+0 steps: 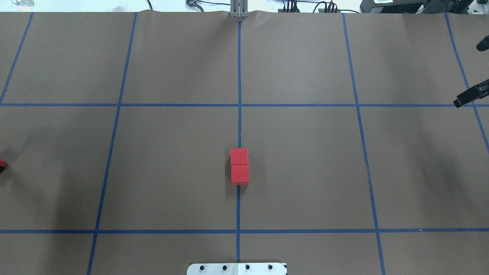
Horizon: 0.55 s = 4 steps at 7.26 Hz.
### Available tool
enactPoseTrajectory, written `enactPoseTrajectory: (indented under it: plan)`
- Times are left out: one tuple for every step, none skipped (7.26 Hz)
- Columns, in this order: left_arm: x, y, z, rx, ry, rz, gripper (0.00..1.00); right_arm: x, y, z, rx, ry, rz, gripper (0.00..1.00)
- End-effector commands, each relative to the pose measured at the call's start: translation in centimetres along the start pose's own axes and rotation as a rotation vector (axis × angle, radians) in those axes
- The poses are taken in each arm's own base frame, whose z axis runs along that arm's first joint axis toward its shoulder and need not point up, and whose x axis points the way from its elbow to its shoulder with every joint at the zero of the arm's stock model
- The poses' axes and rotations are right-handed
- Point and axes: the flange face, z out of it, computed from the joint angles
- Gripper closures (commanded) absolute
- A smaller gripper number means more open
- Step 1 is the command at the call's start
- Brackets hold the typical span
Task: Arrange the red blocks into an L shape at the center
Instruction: 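Open the left gripper and withdraw it from the cube pair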
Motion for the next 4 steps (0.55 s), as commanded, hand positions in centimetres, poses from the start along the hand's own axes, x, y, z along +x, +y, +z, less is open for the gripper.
enactPoseTrajectory:
  plan:
    - [-2.0, 1.5, 0.6, -0.010, -0.014, -0.030, 0.01, -0.1, -0.1, -0.1, 0.003, 0.000, -0.003, 0.00]
    - [-2.4, 1.6, 0.8, -0.013, -0.017, -0.037, 0.01, -0.2, -0.1, -0.2, 0.006, -0.001, -0.004, 0.00]
    - [-2.6, 1.6, 1.0, -0.015, -0.019, -0.042, 0.01, -0.2, -0.1, -0.2, 0.006, -0.001, -0.004, 0.00]
    - [-3.2, 1.5, 1.3, -0.017, -0.023, -0.050, 0.01, -0.2, -0.2, -0.3, 0.007, -0.001, -0.005, 0.00]
